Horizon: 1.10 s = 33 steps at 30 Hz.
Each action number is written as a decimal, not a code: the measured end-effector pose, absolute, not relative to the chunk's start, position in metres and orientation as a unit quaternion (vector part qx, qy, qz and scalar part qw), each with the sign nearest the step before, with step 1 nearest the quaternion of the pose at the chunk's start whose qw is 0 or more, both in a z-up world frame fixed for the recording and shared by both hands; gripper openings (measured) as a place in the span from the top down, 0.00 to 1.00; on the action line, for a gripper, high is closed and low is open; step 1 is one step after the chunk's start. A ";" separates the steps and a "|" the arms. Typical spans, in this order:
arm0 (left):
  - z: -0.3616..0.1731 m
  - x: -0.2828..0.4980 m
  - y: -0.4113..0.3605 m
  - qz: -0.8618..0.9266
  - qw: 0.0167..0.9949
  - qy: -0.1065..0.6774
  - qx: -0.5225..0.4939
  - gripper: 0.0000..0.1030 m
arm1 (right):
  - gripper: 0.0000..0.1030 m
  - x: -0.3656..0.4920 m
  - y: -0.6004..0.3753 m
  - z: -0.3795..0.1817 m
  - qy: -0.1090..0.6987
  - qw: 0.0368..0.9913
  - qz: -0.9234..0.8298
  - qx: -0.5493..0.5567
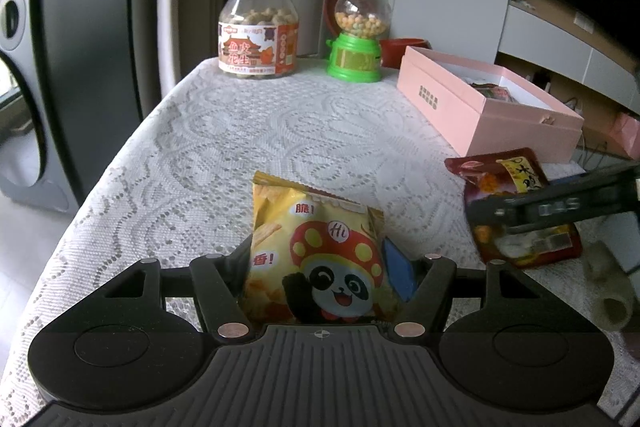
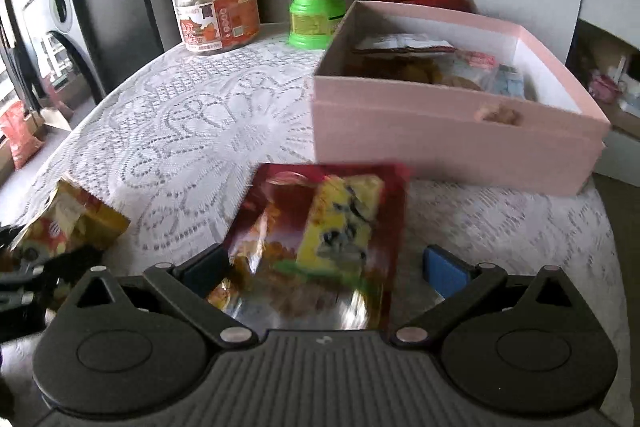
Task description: Organize snacks
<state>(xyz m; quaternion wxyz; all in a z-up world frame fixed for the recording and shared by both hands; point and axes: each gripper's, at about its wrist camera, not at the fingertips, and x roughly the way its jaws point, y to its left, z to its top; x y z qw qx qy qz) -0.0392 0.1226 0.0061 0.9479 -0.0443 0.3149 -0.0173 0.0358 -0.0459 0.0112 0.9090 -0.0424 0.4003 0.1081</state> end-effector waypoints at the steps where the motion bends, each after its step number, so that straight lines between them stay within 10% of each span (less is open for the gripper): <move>1: 0.006 -0.039 0.122 -0.017 0.948 0.315 -0.045 0.31 | 0.00 0.037 -0.043 0.011 0.399 0.910 0.107 -0.044; 18: 0.006 -0.040 0.122 -0.018 0.948 0.314 -0.035 0.31 | 0.02 0.049 -0.025 0.013 0.409 0.906 0.098 -0.044; 26: 0.010 -0.041 0.124 -0.049 0.947 0.314 -0.056 0.40 | 0.44 -0.003 -0.092 0.036 0.413 0.895 0.162 -0.049; 33: 0.030 -0.041 0.101 -0.093 0.951 0.292 -0.047 0.65 | 0.60 -0.017 -0.130 0.047 0.399 0.904 0.147 -0.038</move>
